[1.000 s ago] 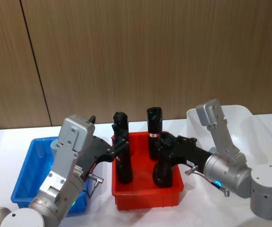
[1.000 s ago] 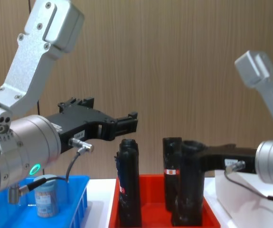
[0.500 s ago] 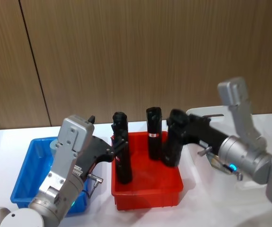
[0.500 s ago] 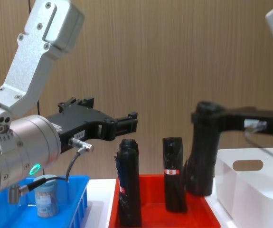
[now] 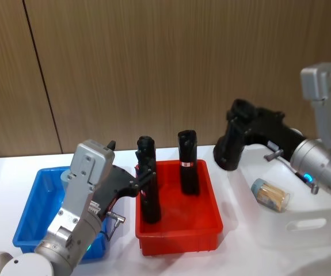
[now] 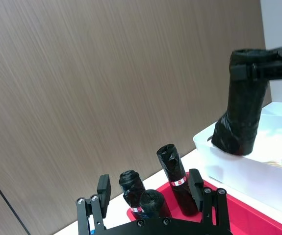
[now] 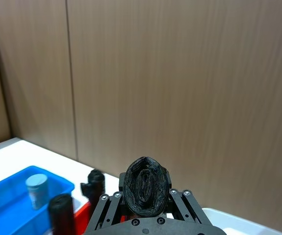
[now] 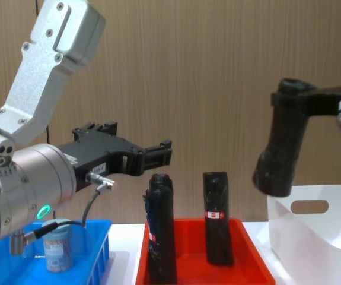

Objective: Pick the cotton swabs from the blue box and place them into the white box.

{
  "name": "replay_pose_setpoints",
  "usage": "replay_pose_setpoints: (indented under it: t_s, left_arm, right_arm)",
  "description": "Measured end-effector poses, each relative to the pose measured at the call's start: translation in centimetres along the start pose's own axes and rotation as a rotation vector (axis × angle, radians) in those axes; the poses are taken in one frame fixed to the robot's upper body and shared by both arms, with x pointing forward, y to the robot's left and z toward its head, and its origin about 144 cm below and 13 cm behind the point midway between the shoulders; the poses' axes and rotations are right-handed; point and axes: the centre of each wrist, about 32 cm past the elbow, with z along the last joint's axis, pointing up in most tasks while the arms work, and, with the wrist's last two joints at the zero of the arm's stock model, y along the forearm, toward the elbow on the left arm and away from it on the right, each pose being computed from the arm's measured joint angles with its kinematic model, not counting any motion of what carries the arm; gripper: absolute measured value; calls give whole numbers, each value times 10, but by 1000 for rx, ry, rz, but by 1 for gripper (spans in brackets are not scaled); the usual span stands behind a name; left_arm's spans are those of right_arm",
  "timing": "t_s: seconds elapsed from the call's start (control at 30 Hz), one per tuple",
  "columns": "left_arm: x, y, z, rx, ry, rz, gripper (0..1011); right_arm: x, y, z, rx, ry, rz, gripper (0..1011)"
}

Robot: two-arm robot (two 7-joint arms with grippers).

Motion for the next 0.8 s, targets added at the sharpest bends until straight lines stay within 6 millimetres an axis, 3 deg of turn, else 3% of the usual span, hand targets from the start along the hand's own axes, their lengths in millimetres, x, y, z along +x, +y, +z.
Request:
replay_pose_setpoints:
  t_s: [0.37, 0.8]
  left_arm:
    - [0, 0, 0, 0, 0, 0, 1004]
    - [0, 0, 0, 0, 0, 0, 1004]
  right_arm:
    - [19, -2, 2, 16, -66, -88, 358]
    - [45, 5, -21, -34, -94, -194, 358]
